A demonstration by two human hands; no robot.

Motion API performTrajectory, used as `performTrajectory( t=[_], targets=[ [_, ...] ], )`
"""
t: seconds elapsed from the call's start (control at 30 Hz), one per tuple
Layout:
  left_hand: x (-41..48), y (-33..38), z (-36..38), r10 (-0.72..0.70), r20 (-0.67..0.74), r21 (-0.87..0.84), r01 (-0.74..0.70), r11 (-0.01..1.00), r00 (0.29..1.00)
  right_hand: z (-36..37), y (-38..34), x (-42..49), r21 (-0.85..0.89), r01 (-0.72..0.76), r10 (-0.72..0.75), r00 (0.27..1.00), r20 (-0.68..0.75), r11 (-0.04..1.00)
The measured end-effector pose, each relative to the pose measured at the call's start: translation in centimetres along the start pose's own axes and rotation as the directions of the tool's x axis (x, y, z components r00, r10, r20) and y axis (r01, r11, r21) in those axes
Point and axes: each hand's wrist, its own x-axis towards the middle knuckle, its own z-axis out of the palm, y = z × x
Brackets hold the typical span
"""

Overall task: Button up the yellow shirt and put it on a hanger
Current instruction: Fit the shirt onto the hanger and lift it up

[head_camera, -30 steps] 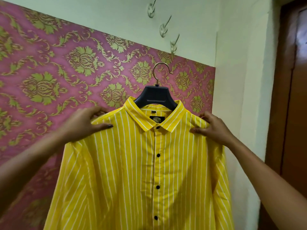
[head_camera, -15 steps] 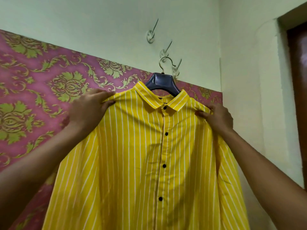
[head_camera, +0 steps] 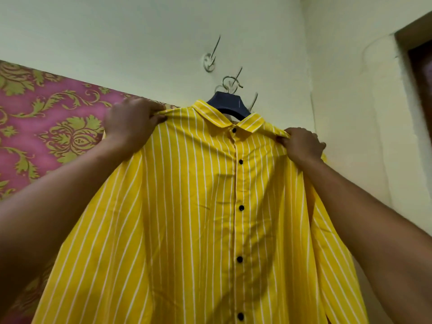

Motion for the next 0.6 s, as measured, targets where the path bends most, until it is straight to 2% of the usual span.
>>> performTrajectory(
  t=[0.17, 0.27, 0.6],
  targets=[
    [0.4, 0.3, 1.0, 0.004, 0.035, 0.028, -0.005, 1.000, 0.999, 1.3, 0.5, 0.0, 0.024, -0.051, 0.050, 0.998, 0.047, 0.998],
    [0.0, 0.4, 1.2, 0.028, 0.027, 0.033, -0.029, 0.999, 0.999, 2.6, 1.2, 0.3, 0.094, -0.013, 0.003, 0.995, 0.105, 0.995],
    [-1.7, 1.0, 2.0, 0.053, -0.012, 0.052, -0.052, 0.997, 0.999, 6.0, 2.8, 0.8, 0.127, 0.013, -0.044, 0.969, 0.244, 0.992]
  ],
)
